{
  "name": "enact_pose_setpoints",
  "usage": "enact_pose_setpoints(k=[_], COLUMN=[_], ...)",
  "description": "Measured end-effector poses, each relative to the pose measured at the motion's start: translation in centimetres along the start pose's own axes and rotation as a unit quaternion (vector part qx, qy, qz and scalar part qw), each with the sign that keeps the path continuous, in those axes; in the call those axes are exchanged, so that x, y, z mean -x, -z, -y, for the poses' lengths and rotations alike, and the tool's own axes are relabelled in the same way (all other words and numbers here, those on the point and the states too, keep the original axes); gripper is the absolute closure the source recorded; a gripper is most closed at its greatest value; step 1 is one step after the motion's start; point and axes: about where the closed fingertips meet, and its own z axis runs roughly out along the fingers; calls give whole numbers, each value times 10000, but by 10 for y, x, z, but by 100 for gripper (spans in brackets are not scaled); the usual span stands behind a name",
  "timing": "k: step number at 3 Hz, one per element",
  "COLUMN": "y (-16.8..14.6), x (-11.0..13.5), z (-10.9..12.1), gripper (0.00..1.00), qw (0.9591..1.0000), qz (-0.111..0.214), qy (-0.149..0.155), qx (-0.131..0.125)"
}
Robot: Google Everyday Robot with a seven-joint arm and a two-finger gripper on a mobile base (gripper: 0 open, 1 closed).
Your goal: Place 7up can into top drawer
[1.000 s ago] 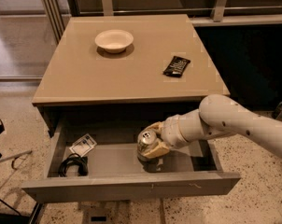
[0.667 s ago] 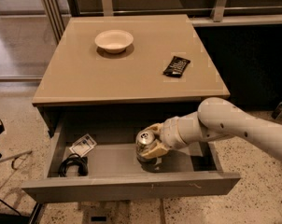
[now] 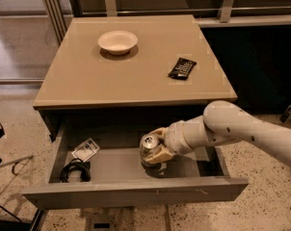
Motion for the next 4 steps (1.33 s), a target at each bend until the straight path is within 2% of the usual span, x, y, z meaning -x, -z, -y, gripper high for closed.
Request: enact_pose_setpoints(k=[3,4], y=[0,0], x=[0,0], z=[0,0], gripper=[14,0], qw=[10000,10000], qz=[0,0], qy=[0,0], qx=[1,1])
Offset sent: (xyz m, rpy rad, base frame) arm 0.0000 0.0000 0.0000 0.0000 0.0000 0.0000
